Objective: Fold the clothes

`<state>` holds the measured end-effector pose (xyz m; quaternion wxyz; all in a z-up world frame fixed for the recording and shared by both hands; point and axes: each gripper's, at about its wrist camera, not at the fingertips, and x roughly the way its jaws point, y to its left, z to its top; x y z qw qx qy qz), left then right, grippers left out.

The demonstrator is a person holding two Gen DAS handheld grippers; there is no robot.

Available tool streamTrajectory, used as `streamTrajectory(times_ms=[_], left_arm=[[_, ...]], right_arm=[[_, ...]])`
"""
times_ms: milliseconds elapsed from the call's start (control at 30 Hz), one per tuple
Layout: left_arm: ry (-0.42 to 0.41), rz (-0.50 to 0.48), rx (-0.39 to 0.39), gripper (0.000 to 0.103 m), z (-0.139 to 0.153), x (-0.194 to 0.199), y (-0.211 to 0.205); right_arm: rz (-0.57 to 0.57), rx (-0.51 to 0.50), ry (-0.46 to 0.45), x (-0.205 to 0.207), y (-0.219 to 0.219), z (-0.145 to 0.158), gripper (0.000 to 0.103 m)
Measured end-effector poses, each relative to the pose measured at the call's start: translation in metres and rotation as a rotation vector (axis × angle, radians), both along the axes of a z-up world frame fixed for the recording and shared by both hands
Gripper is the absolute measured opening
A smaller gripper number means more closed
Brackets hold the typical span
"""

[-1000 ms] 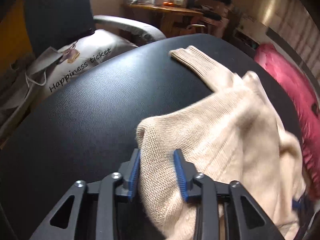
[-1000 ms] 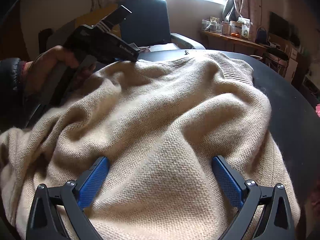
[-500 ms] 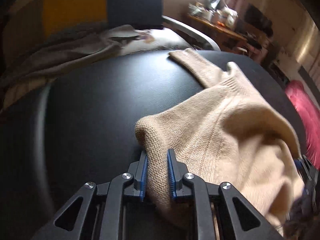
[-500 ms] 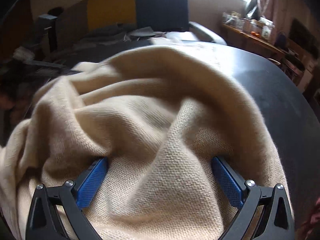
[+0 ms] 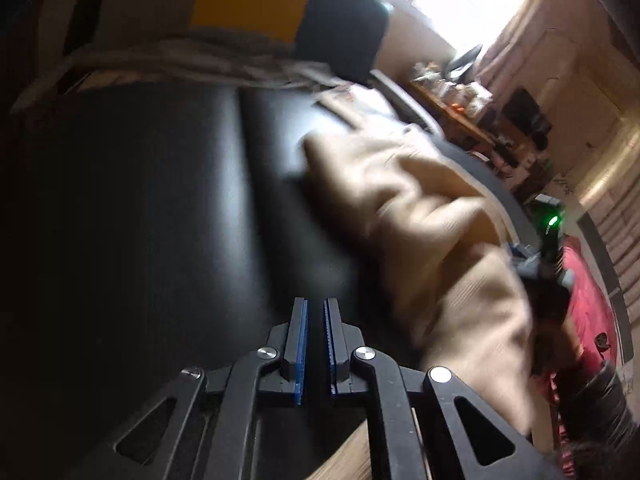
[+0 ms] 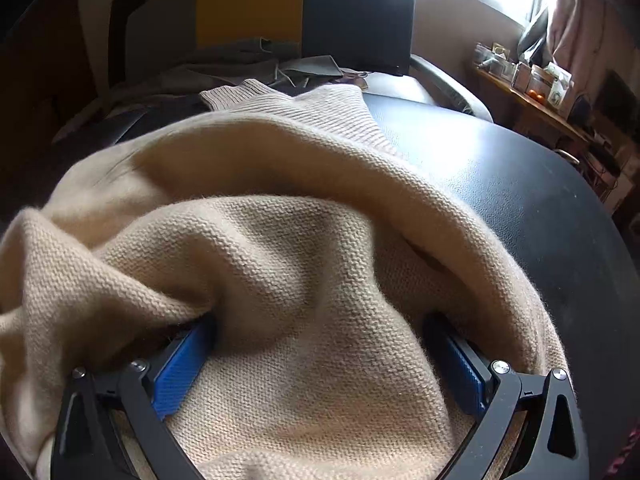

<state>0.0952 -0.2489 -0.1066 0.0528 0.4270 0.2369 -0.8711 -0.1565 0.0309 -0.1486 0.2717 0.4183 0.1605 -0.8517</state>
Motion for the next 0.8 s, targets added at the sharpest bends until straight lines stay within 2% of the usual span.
streamTrajectory(times_ms=[133,167,233,333,400,500,667,800], left_arm=[[-0.021,0.041,0.039,0.017,-0.009,0.021,-0.011],[-0.036,0.041,0.02,0.021,-0.006,0.017,-0.013],[-0.056,0.037,-0.018,0.021,0.002,0.008,-0.015],[-0.004,0.008,-0.047,0.021,0.025,-0.02,-0.022],[0.017,0.007,-0.025,0.022,0.033,-0.047,-0.031],[0.026,0.01,0.049,0.022,0.04,-0.095,-0.044],[0.043,0.006,0.126,0.025,0.046,-0.205,-0.068],[0.036,-0.075,0.179,0.031,0.035,-0.296,-0.07]], right_arm=[[-0.01,-0.013,0.013,0.001,0.003,-0.001,0.103],[-0.011,-0.013,0.012,0.0,0.003,-0.001,0.103],[-0.009,-0.015,0.005,-0.002,0.002,-0.001,0.103],[-0.01,-0.02,0.001,0.0,0.003,-0.002,0.103],[-0.01,-0.03,-0.001,0.0,0.004,-0.003,0.103],[-0.01,-0.057,-0.023,-0.006,0.007,-0.004,0.103],[-0.009,-0.049,-0.013,-0.004,0.005,-0.004,0.103],[-0.009,-0.037,0.001,-0.001,0.003,-0.003,0.103]])
